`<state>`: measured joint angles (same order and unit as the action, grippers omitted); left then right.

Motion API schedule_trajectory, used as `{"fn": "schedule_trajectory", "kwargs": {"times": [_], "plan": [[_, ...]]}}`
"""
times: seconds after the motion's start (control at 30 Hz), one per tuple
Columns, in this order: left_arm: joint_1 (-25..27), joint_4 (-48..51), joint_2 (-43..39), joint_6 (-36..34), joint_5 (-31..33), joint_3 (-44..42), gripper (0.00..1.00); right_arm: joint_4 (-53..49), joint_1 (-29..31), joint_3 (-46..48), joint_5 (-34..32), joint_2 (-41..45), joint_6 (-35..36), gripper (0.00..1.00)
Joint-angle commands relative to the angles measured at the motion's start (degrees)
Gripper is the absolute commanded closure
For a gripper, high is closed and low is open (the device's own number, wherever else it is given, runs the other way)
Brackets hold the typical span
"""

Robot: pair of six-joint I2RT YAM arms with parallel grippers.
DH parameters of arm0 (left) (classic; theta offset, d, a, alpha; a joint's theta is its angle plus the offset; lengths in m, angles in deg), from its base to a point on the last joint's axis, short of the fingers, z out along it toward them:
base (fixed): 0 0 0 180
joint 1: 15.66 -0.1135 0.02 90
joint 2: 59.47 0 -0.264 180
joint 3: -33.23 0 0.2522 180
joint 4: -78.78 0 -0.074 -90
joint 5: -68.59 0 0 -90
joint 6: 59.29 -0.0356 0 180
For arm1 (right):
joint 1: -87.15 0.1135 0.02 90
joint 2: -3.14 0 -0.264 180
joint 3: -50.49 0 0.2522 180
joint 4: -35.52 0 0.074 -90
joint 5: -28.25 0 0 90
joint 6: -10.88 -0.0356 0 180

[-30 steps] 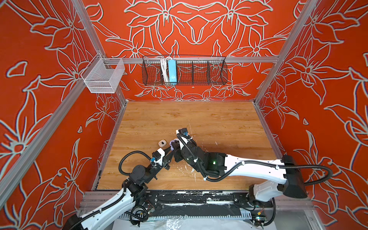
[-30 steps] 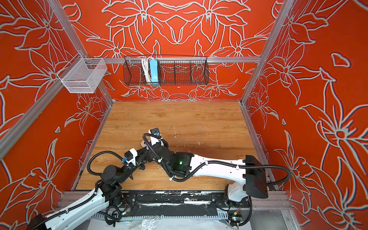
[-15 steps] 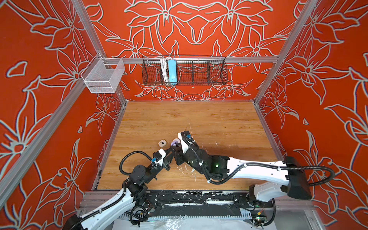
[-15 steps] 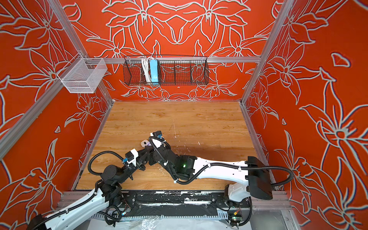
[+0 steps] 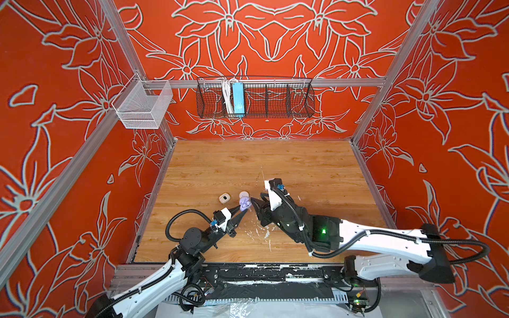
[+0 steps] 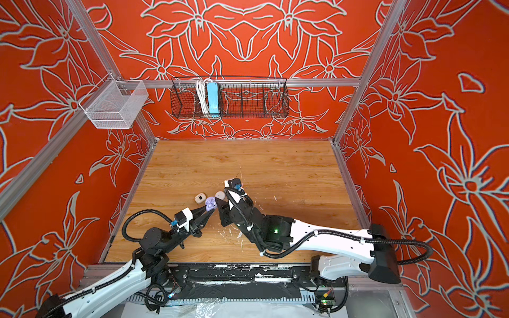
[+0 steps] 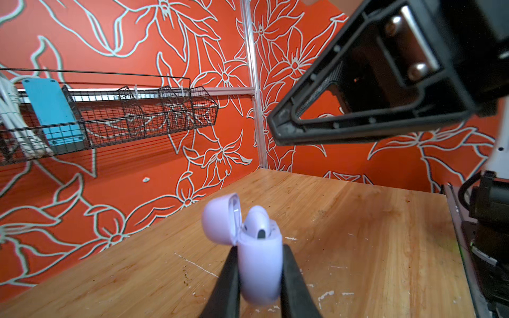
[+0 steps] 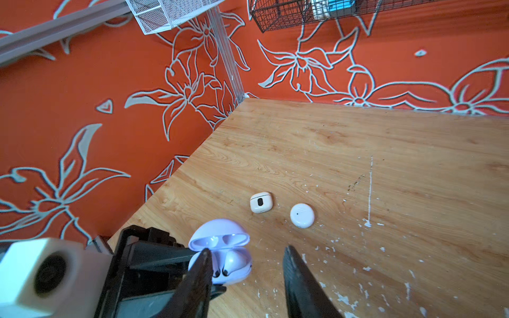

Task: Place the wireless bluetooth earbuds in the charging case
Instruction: 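Open the right gripper and pull it back from the case, then push the lilac case lid shut with the right gripper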

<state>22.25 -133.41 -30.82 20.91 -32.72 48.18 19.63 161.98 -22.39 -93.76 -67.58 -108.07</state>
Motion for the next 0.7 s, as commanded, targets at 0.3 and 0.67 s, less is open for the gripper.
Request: {"fn": "schedule_trajectory", "kwargs": {"times": [0.3, 0.67], "plan": [[0.41, 0.96, 8.97, -5.40, -22.87, 8.72, 1.00, -18.15, -8.08, -6.63, 3.45, 2.14, 4.78, 0.57], [1.64, 8.45, 17.56, -9.55, -35.02, 15.59, 1.00, -26.89, -17.35, -7.05, 16.83, 2.00, 7.25, 0.57]]}}
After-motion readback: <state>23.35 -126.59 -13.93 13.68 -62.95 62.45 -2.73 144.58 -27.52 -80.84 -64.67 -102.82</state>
